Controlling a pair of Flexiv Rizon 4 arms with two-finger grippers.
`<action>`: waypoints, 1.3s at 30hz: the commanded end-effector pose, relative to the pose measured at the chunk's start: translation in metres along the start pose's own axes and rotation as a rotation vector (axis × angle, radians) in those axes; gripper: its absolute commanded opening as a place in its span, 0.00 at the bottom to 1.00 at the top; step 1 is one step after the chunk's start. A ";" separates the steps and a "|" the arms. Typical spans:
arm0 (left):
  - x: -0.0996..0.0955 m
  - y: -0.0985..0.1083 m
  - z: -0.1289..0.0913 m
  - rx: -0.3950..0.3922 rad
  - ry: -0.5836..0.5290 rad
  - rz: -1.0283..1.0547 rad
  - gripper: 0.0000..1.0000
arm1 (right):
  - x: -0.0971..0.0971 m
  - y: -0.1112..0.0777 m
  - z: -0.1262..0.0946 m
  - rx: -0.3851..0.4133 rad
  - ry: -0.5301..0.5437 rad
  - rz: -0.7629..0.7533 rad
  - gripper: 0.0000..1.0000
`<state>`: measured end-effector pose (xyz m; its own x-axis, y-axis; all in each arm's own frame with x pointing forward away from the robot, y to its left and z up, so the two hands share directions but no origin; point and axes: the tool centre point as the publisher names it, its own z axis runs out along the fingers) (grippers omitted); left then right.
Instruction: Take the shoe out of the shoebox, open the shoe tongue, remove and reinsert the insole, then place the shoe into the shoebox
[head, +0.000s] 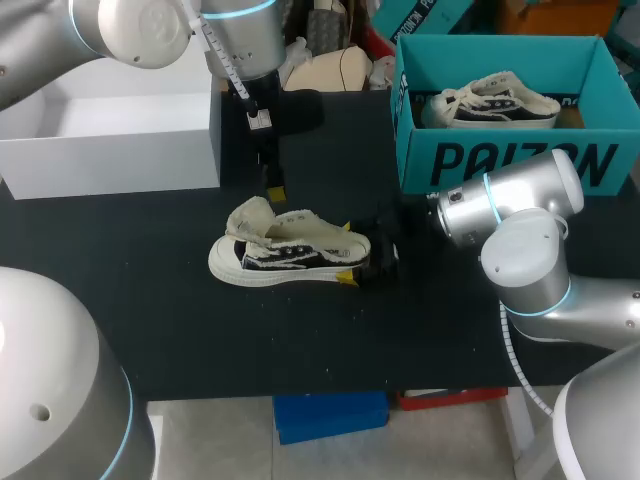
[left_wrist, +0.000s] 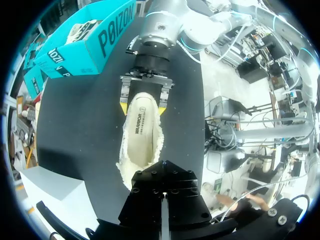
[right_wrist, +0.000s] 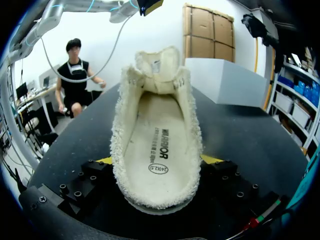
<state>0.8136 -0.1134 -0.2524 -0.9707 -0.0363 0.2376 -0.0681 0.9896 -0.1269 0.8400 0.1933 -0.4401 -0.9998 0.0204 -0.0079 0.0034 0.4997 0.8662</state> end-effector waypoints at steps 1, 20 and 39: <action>-0.015 -0.010 0.012 -0.104 0.036 0.483 0.00 | -0.002 -0.003 0.002 0.001 -0.001 0.001 0.00; -0.038 0.001 0.032 -0.036 0.000 0.208 0.00 | -0.002 -0.003 0.002 0.001 -0.001 0.001 0.00; -0.048 -0.011 0.060 -0.016 0.028 0.194 0.00 | -0.002 -0.003 0.002 0.001 -0.001 0.001 0.00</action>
<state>0.8463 -0.1309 -0.3198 -0.9590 0.1574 0.2358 0.1218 0.9798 -0.1586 0.8400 0.1933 -0.4401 -0.9998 0.0204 -0.0079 0.0034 0.4997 0.8662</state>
